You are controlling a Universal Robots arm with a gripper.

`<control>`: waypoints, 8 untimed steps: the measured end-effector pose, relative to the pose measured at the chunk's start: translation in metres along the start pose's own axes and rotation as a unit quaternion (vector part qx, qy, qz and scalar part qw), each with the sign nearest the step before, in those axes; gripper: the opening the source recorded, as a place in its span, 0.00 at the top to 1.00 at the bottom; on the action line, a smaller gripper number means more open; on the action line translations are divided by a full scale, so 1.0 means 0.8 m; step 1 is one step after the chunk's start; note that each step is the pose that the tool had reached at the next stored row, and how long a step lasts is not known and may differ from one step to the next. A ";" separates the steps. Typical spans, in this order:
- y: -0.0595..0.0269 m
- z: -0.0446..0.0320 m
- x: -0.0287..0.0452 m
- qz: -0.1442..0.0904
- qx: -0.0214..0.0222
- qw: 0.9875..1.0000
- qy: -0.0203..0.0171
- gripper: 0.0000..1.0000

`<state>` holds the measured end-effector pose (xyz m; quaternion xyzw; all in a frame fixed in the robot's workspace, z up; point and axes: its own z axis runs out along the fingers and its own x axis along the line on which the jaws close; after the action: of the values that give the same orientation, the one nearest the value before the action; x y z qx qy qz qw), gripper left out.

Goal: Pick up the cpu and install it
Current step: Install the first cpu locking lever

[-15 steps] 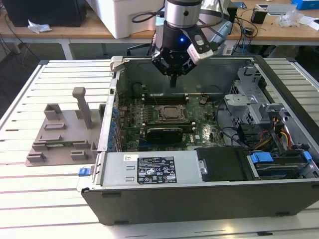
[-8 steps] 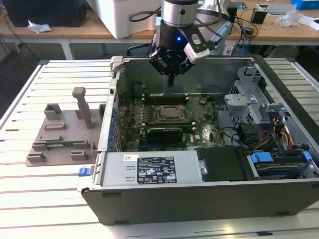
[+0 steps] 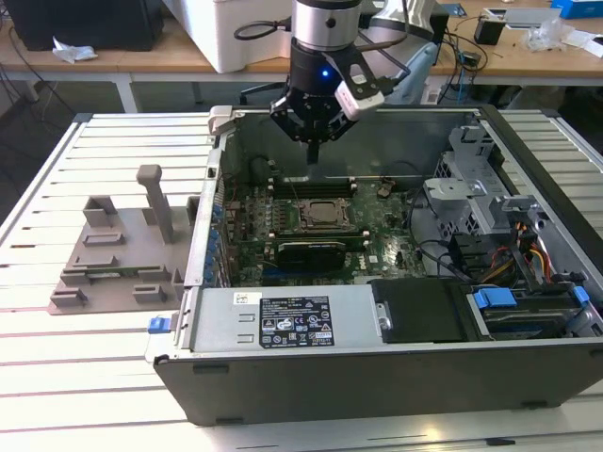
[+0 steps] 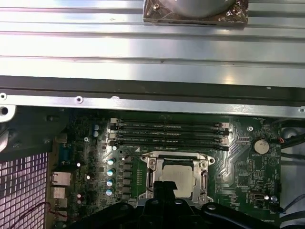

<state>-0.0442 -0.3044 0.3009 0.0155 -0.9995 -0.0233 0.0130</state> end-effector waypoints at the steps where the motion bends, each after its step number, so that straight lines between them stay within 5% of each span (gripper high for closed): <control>1: 0.000 0.0001 0.0037 0.000 0.000 1.000 0.000 0.89; 8: 0.001 0.0005 0.0188 0.000 0.000 1.000 0.000 0.89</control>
<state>-0.0593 -0.3044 0.3009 0.0155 -0.9995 -0.0233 0.0130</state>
